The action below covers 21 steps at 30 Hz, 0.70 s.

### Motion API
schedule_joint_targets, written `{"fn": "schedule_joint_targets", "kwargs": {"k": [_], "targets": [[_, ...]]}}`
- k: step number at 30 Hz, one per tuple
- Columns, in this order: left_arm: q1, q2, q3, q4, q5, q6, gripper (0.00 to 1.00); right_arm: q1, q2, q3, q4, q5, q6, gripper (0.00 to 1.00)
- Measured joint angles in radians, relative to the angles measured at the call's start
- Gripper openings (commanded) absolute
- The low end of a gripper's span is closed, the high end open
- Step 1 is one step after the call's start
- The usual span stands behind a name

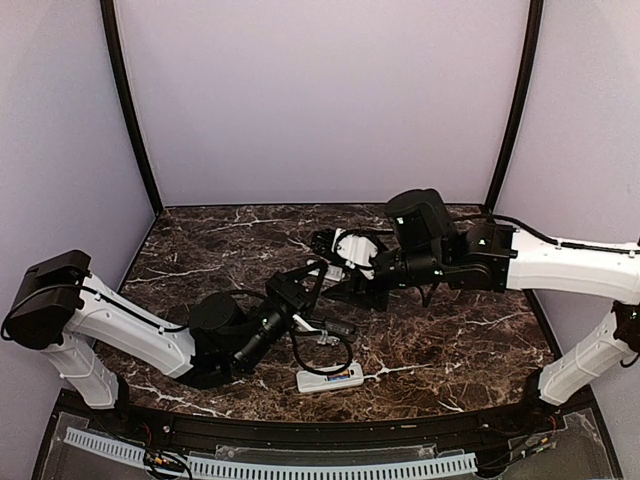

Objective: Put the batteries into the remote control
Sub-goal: Pass from the left arm to the right

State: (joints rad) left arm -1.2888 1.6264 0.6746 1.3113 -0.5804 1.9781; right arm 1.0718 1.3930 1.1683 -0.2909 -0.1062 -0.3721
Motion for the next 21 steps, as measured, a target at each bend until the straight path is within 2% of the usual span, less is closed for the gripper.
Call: {"fn": "schedule_joint_targets", "kwargs": {"k": [2,7,10,16,21], "targets": [[0.0,-0.002,0.0,0.0,0.0,0.0,0.0,-0.004,0.008,0.0,0.0,0.007,-0.007,0.4],[0.0,-0.003,0.0,0.0,0.0,0.0,0.0,-0.011,0.008,0.016,0.002,0.01,-0.018,0.43],[0.0,-0.003,0.0,0.006,-0.002,0.0,0.0,-0.011,0.008,0.03,-0.009,0.01,-0.025,0.3],[0.0,-0.004,0.0,0.013,-0.004,0.0,0.0,-0.011,0.008,0.047,-0.032,0.01,-0.038,0.13],[0.0,-0.004,0.0,0.021,-0.002,-0.001,0.0,-0.011,0.008,0.06,-0.051,0.007,-0.05,0.07]]}}
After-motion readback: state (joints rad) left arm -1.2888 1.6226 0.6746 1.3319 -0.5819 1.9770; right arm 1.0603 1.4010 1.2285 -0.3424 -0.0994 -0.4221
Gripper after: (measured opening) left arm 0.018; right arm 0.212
